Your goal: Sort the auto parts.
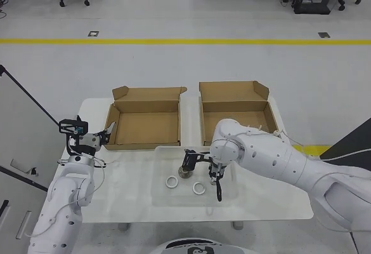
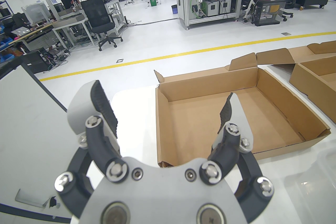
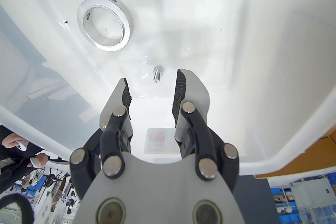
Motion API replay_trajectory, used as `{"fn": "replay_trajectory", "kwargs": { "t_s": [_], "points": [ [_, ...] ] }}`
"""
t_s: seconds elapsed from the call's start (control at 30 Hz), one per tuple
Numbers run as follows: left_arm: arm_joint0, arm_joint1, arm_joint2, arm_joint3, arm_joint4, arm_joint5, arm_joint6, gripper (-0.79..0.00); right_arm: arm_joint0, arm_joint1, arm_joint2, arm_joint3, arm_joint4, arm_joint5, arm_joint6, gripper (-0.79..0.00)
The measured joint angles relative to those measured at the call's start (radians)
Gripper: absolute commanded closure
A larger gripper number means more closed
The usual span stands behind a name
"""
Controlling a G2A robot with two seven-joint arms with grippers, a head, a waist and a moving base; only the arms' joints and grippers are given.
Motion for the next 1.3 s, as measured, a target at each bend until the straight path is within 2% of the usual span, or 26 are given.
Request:
{"fn": "replay_trajectory", "kwargs": {
  "t_s": [0.37, 1.07, 1.23, 1.3],
  "points": [
    [0.0, 0.0, 0.0, 0.0, 0.0, 0.0, 0.0, -0.785, -0.008, -0.022, -0.002, 0.037, -0.012, -0.001, 0.006, -0.363],
    [0.0, 0.0, 0.0, 0.0, 0.0, 0.0, 0.0, -0.785, -0.02, -0.039, -0.004, 0.066, -0.037, -0.004, 0.026, -0.308],
    [0.0, 0.0, 0.0, 0.0, 0.0, 0.0, 0.0, -0.785, -0.017, -0.042, -0.008, 0.075, -0.034, -0.003, 0.025, -0.277],
    [0.0, 0.0, 0.0, 0.0, 0.0, 0.0, 0.0, -0.785, -0.017, -0.043, -0.008, 0.079, -0.033, -0.004, 0.025, -0.237]
  ]
}}
